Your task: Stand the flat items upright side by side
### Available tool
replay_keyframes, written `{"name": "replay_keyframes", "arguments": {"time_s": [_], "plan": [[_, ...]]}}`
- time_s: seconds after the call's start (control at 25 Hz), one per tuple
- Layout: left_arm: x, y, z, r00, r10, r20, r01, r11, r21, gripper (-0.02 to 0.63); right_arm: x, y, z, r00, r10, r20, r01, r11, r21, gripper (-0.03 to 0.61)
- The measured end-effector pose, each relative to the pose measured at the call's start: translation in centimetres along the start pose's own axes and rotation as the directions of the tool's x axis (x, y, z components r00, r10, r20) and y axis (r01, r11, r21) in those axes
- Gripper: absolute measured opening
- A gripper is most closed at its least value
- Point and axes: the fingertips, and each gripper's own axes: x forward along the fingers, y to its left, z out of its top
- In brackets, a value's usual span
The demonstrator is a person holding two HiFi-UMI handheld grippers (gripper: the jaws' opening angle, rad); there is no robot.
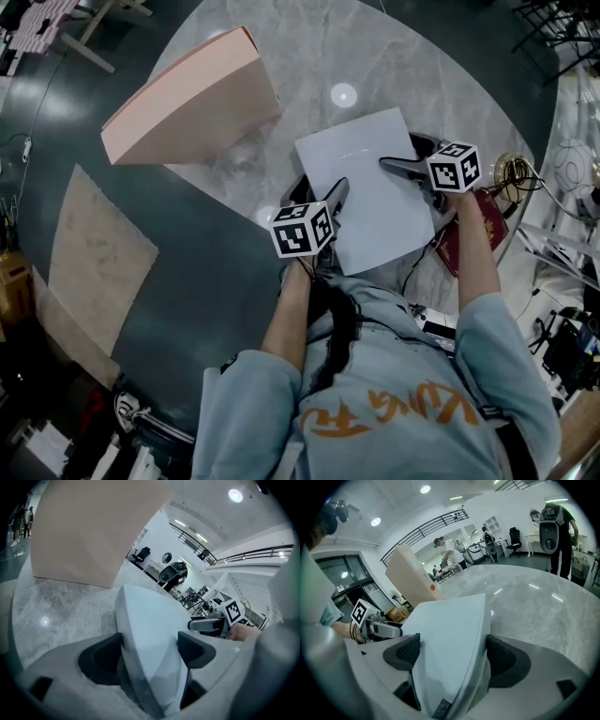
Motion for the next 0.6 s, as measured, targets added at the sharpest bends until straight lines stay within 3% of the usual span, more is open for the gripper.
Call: {"name": "replay_keyframes", "arguments": {"time_s": [0.6], "plan": [[-6.3,-0.1,3.0,0.980,0.059,0.192,-0.086,0.987,0.137,0.390,-0.9,6.1,4.8,0.990,0.025,0.136,0.008,0.971,-0.241,0.430]]}}
